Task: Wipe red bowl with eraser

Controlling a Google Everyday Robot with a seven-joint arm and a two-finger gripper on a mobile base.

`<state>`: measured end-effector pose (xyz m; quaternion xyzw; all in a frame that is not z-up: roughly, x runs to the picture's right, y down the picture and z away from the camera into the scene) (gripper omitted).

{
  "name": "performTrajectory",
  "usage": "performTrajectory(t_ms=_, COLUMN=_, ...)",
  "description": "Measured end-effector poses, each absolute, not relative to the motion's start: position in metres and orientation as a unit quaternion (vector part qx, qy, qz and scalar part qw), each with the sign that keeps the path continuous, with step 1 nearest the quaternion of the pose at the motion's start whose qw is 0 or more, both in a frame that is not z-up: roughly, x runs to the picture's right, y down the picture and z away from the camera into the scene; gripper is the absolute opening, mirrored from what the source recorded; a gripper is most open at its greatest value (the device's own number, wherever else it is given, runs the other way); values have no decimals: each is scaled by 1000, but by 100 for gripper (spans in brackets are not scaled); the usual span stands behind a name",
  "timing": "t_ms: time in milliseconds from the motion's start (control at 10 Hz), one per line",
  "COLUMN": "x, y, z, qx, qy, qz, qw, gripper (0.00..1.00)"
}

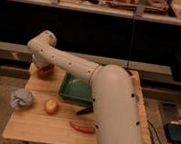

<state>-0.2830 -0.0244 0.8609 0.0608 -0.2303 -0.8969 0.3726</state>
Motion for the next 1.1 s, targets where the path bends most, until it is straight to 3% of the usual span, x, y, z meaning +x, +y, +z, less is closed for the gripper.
performTrajectory(t_ms=1100, x=-278, y=-6, z=918, qx=44, qy=-247, qz=-872, qw=421, gripper=80)
